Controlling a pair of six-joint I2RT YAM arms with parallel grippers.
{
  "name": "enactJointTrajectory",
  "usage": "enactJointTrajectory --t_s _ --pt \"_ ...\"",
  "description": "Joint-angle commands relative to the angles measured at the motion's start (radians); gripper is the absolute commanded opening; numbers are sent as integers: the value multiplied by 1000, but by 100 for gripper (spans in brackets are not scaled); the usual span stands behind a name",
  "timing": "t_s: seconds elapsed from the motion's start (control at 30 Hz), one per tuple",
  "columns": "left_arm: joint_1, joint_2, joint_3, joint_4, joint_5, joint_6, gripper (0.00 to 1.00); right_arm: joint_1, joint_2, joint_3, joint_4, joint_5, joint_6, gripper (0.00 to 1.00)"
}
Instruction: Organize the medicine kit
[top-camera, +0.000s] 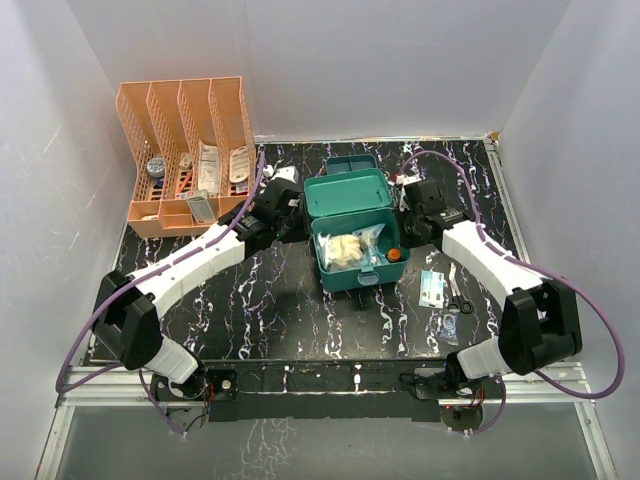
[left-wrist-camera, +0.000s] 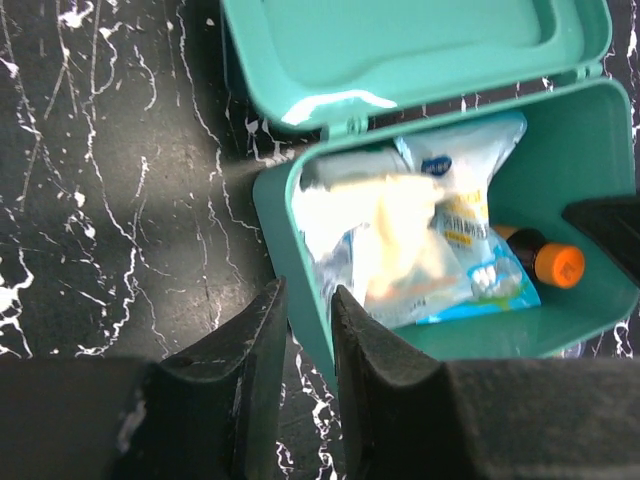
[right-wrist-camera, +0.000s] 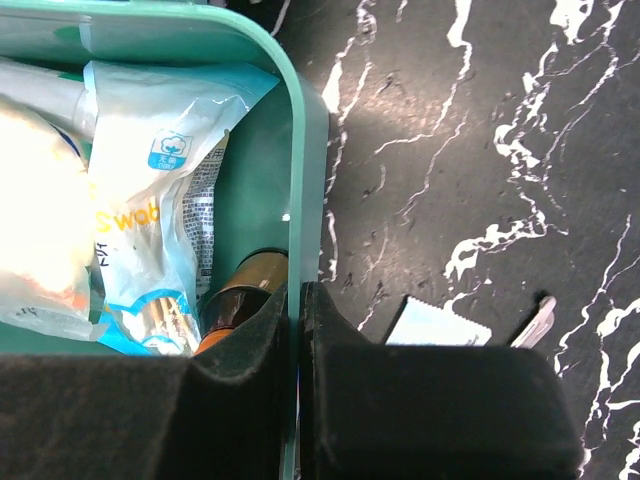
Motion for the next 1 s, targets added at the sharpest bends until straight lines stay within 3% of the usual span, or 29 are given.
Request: enactJointTrajectory --t_s 0.0,0.37,0.73,0.97 --pt "23 -45 44 -2 -39 41 23 65 -89 8 69 -12 64 0" --pt "101 -48 106 -71 -27 64 21 220 -73 -30 140 51 215 0" --pt "120 -44 145 -89 -33 85 21 340 -39 -71 216 262 493 0" --pt "120 -47 142 -86 -32 88 20 394 3 -55 226 310 532 0"
